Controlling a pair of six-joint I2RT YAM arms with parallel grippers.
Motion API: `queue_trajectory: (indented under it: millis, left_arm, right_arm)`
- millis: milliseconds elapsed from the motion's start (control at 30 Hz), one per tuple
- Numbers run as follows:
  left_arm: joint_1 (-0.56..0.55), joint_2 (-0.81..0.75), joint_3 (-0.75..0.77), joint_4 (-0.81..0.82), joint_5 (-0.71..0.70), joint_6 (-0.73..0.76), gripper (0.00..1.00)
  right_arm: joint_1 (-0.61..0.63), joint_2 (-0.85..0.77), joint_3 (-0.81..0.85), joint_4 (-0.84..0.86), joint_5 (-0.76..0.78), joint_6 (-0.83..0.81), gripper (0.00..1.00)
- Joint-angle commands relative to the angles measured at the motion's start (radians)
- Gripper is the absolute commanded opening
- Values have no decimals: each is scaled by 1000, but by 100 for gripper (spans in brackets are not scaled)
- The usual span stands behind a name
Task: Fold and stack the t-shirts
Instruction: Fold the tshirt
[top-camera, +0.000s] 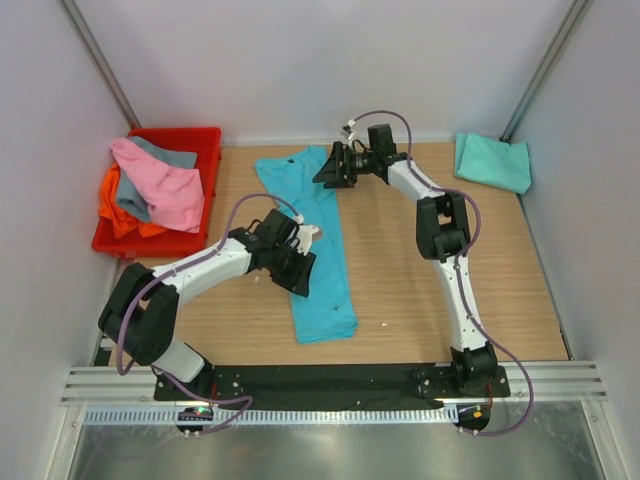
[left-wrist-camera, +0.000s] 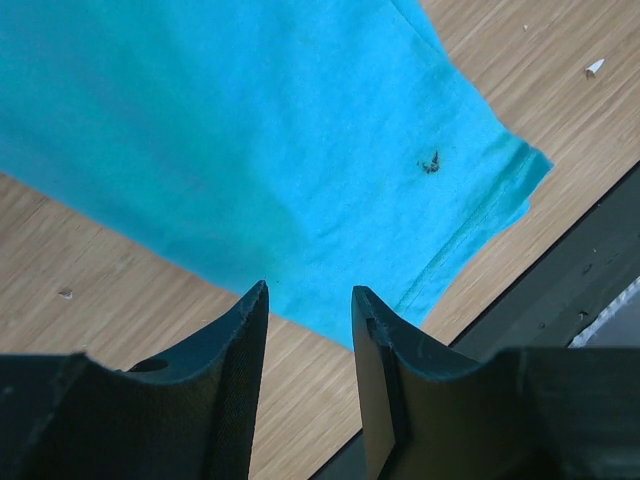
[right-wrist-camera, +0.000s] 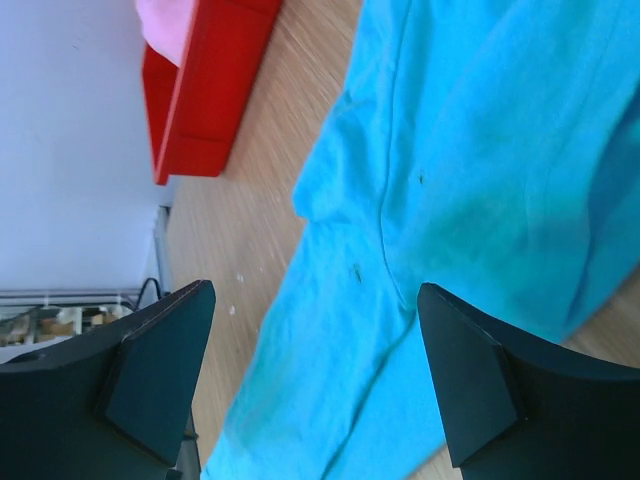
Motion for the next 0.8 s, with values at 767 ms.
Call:
queue_trajectory:
  millis: [767]
  left_arm:
    - [-16,190,24,52,95,-17,43]
  right_arm:
    - [-37,49,82,-266,489,-237,90]
